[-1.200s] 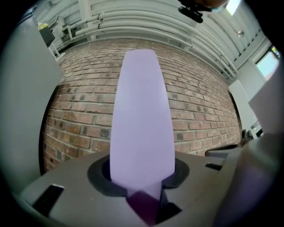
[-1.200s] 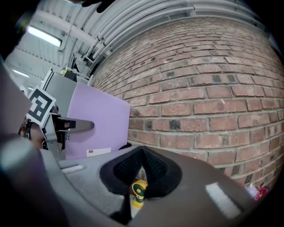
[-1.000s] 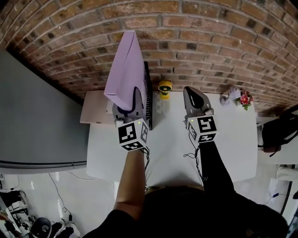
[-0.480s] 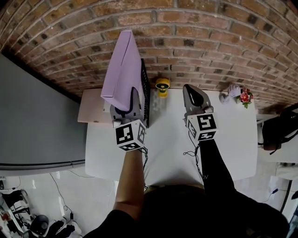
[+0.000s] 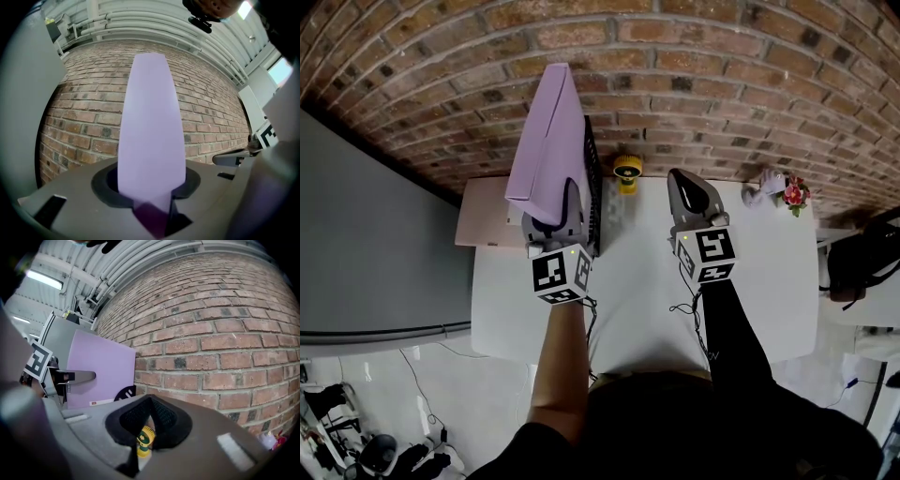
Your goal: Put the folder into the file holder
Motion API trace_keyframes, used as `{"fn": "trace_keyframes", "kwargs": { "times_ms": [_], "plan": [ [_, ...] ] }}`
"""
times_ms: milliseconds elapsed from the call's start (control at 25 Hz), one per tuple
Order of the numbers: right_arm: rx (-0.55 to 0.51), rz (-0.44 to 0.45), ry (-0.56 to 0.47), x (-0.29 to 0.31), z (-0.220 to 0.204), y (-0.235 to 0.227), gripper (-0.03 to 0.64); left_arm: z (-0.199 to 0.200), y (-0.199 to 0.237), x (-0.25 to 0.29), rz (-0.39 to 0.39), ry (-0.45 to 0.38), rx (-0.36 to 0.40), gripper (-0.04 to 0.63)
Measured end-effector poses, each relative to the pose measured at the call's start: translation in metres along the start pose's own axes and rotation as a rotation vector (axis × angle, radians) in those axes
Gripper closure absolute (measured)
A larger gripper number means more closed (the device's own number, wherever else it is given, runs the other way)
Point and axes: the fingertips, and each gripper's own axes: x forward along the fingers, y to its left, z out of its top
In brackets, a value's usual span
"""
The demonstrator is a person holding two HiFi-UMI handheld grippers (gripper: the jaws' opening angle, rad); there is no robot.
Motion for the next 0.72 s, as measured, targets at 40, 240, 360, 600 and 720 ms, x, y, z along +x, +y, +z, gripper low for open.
{"fn": "trace_keyframes", "kwargs": {
  "times_ms": [40, 240, 360, 600, 720],
  "plan": [
    [0.0, 0.0, 0.0, 0.0, 0.0, 0.0, 0.617, -0.001, 0.0, 0.0, -0.002, 0.0, 0.0, 0.447],
    [0.002, 0.001, 0.004, 0.003, -0.002, 0.003, 0.617, -0.006, 0.002, 0.0, -0.011, 0.006, -0.001, 0.447],
    [0.002, 0.001, 0.006, 0.005, -0.003, 0.004, 0.617, -0.009, 0.003, 0.001, -0.011, 0.01, -0.003, 0.448],
    [-0.003, -0.003, 0.006, 0.006, -0.002, 0.003, 0.617, -0.015, 0.005, 0.0, -0.012, 0.021, -0.005, 0.446],
    [-0.006, -0.005, 0.008, 0.006, -0.003, 0.002, 0.617, -0.019, 0.007, -0.001, -0.009, 0.03, -0.011, 0.446]
  ]
}}
